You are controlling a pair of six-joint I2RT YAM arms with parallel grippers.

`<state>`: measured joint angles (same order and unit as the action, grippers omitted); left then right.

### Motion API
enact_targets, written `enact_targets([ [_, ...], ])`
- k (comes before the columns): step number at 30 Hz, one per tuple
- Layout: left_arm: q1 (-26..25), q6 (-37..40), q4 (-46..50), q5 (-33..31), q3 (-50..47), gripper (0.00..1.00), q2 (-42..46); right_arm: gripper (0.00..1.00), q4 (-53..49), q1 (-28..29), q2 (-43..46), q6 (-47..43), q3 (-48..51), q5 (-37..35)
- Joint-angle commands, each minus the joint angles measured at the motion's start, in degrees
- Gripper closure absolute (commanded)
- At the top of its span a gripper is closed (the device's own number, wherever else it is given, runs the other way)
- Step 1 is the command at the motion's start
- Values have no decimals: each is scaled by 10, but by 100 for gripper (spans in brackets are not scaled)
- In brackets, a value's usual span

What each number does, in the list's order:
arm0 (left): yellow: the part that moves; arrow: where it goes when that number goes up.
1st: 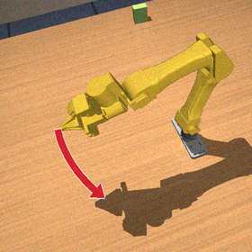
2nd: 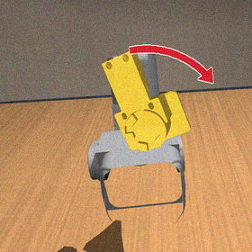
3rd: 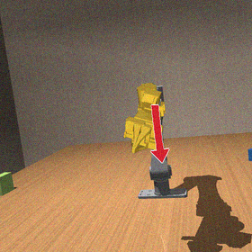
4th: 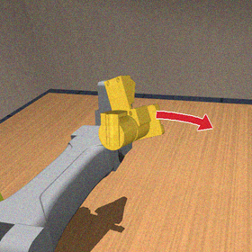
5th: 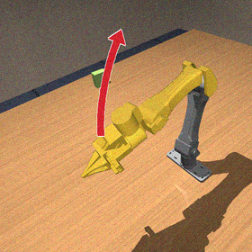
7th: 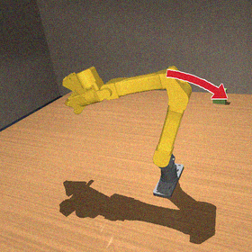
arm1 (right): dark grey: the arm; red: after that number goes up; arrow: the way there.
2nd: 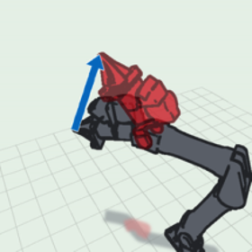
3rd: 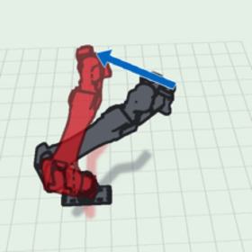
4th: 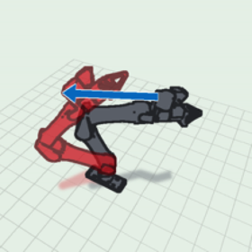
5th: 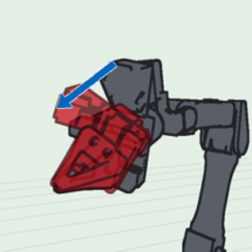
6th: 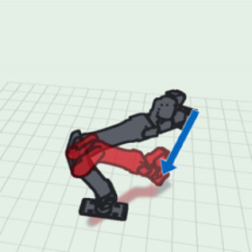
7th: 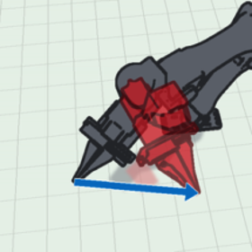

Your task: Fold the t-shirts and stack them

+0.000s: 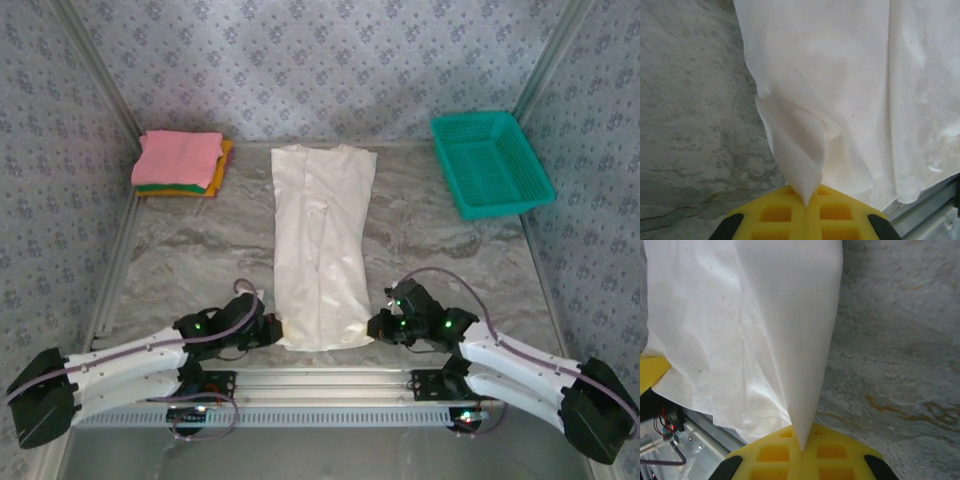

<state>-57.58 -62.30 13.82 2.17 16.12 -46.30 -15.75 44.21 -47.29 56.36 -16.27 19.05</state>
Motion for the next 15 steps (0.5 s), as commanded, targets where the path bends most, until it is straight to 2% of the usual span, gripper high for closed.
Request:
enact_targets([
  [1, 41, 32, 33, -9, 44, 100, 15, 100, -47, -31, -13, -19, -45, 6],
  [8, 159, 120, 15, 83, 132, 100, -49, 100, -63, -112, -107, -101, -177, 35],
  [12, 223, 178, 8, 136, 219, 100, -134, 100, -79, -148, -186, -137, -271, 40],
  [15, 263, 221, 23, 152, 288, 100, -203, 100, -90, -177, -252, -167, -338, 49],
])
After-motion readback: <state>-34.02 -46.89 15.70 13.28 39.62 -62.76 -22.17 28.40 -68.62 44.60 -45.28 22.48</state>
